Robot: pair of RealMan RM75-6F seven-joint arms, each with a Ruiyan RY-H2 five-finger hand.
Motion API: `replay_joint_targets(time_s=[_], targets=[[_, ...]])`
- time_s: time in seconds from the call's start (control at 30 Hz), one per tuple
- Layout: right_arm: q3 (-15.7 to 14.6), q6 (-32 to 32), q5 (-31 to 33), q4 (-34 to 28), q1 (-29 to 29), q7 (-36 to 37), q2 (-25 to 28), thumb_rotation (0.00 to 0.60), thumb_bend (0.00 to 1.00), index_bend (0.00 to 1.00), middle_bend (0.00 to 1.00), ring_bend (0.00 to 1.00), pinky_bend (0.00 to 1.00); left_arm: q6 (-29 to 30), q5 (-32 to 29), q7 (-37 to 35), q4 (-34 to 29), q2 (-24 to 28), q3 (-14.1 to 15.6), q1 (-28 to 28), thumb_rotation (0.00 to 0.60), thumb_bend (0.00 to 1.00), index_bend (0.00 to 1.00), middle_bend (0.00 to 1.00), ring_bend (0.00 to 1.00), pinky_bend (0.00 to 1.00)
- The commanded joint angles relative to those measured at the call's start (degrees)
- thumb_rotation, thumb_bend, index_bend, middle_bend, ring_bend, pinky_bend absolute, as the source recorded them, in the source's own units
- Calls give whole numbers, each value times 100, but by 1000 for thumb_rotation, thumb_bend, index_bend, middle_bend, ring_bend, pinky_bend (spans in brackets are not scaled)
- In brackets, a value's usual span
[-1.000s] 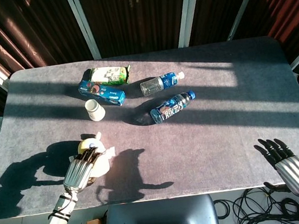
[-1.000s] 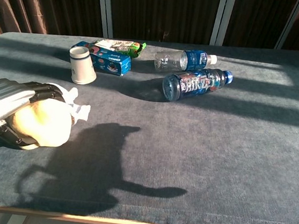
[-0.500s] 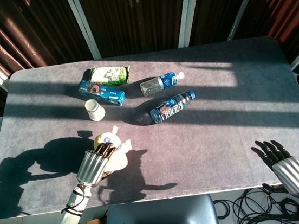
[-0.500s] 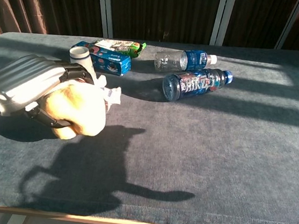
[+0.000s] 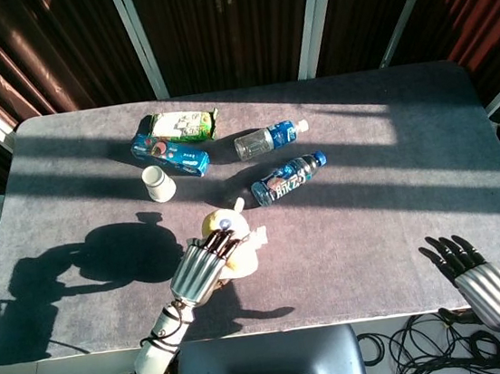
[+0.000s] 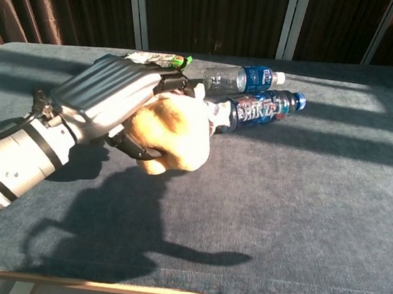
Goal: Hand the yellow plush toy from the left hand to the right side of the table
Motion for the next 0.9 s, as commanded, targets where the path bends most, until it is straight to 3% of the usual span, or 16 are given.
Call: replay_joint_targets(time_s=[0.03, 0.23, 0.4, 0.9], targets=[[-7, 25, -18, 15, 2, 57, 21, 600, 0, 0, 0, 0, 0, -85, 62, 51, 252, -372, -115, -243, 600, 302, 688, 834, 839, 1000], [-11, 66, -44, 54, 18, 214, 64, 600, 0, 0, 0, 0, 0, -140, -69, 24, 480, -919, -175, -387, 600, 302, 688, 834, 839, 1000], [-10, 75, -39, 65, 32, 306, 98, 600, 0, 0, 0, 0, 0, -217, -96, 196, 675, -1085, -48, -414, 600, 302, 689, 834, 839, 1000], [-19, 7, -27, 41, 51, 230, 78, 600, 0, 0, 0, 0, 0, -387, -325, 410, 714, -662, 25, -358, 600, 300, 691, 841, 845, 1000]])
